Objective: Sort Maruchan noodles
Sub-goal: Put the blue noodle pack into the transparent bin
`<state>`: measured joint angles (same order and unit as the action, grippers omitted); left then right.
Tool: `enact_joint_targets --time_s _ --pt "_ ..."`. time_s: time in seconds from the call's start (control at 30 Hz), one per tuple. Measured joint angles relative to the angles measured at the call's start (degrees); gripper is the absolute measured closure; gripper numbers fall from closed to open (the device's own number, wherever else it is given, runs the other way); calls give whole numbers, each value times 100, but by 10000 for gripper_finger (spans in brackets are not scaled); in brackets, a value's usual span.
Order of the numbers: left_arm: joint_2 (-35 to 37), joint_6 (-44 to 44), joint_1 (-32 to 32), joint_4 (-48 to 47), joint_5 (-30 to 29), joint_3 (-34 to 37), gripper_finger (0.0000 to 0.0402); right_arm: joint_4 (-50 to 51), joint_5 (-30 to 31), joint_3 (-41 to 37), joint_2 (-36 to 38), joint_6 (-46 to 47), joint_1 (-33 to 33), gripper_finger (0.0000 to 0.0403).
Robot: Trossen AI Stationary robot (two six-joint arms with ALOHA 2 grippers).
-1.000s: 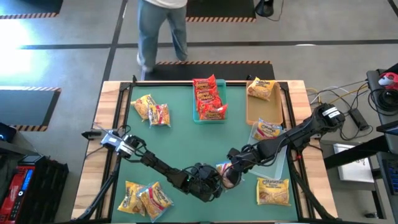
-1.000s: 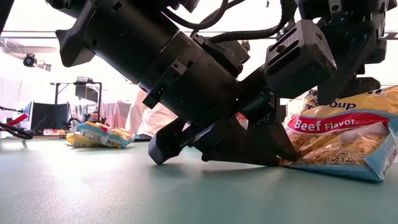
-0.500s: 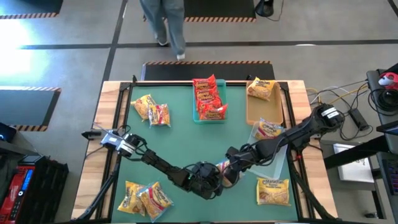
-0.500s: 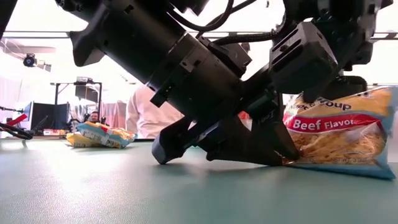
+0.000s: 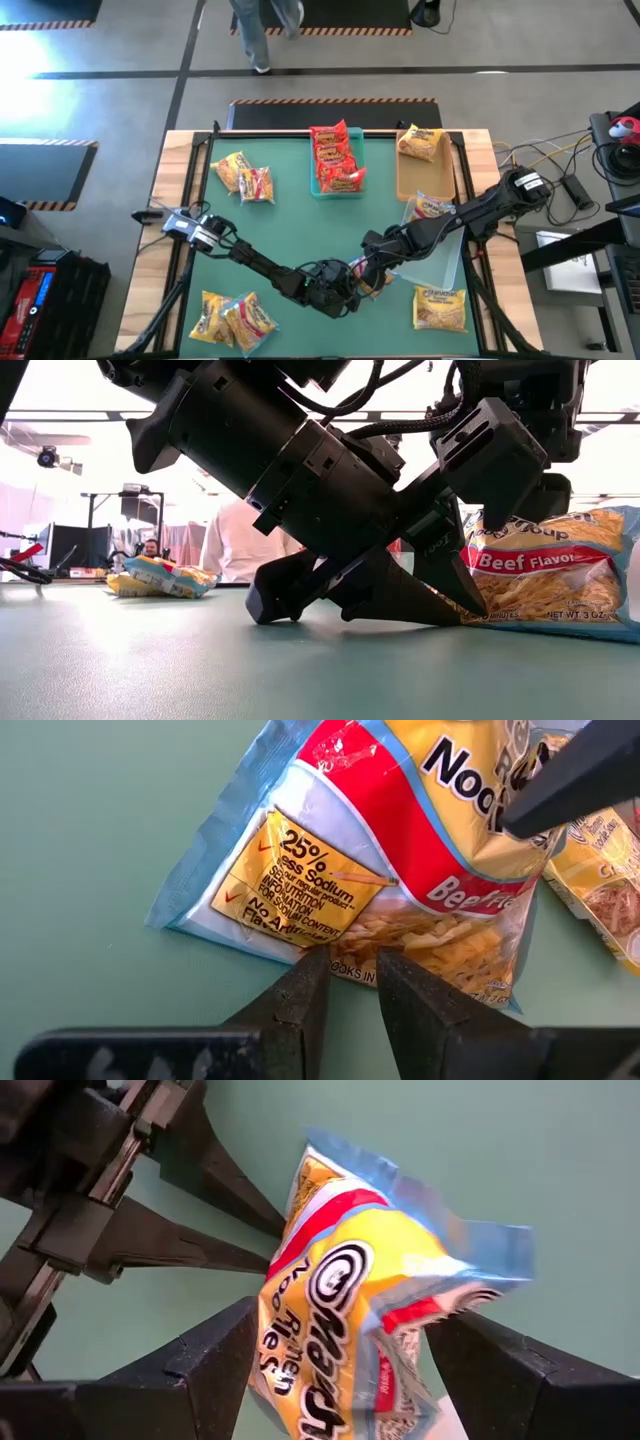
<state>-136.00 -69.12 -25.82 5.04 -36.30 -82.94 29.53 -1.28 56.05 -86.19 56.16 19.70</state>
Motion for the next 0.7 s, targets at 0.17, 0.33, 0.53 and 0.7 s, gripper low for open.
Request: enact_joint_targets --time_s 0.17,0.33,0.53,0.7 --pt "-1 0 0 0 7 0 326 -34 -52 -2 -220 -54 -16 128" --pt "-1 0 0 0 8 0 326 -289 -332 30 -500 -67 -28 128" --pt "-1 1 0 0 9 0 326 -277 -370 188 -671 -311 -28 130" --pt "-1 7 -3 4 -32 0 326 -291 -370 236 -661 -462 -26 157"
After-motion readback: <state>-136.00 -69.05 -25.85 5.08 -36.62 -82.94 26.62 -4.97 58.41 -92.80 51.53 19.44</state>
